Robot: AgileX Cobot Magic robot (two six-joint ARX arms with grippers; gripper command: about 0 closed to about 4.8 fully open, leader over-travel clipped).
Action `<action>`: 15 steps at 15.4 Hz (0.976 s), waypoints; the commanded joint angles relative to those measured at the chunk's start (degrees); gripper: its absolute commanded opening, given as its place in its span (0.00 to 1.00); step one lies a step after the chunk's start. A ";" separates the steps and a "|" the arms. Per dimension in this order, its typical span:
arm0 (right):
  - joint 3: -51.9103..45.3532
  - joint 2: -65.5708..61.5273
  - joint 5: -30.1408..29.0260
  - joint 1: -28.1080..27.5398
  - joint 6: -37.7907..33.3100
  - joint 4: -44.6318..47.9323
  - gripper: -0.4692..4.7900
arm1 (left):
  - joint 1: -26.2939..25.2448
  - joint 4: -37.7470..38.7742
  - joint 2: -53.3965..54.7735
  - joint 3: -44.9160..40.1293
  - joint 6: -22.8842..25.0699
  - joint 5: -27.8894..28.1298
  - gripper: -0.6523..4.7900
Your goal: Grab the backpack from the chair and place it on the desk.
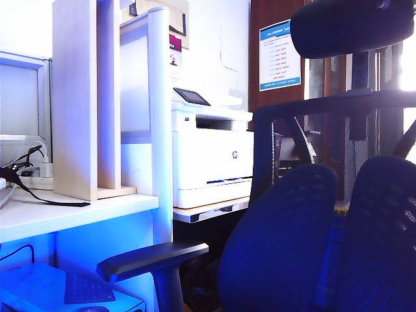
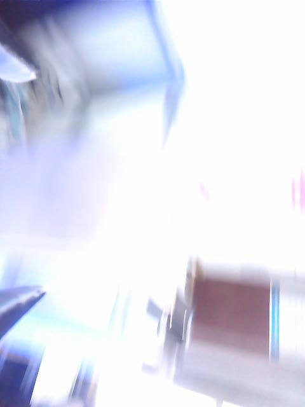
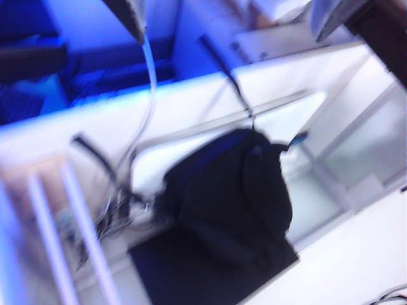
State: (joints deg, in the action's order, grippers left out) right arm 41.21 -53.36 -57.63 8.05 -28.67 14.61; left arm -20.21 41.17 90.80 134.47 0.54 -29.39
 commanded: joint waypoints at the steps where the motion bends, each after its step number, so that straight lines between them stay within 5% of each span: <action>1: 0.76 2.75 1.16 -2.91 0.17 1.92 0.72 | 7.26 0.42 -2.34 -1.46 0.46 0.24 0.90; 3: 2.01 4.76 2.19 -5.64 0.15 1.40 0.72 | 10.97 1.11 -5.84 -5.49 2.27 0.20 0.78; 11: 7.04 7.67 5.64 -9.92 0.26 -3.15 0.72 | 11.54 1.57 -27.85 -28.13 2.27 0.20 0.79; 15: 7.04 14.95 10.05 -10.16 12.94 -18.82 0.72 | 13.44 0.72 -40.48 -40.72 3.56 1.81 0.79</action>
State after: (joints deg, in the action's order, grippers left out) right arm 48.03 -39.66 -49.25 -2.15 -20.80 0.36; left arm -6.70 43.29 51.88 95.09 3.20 -28.36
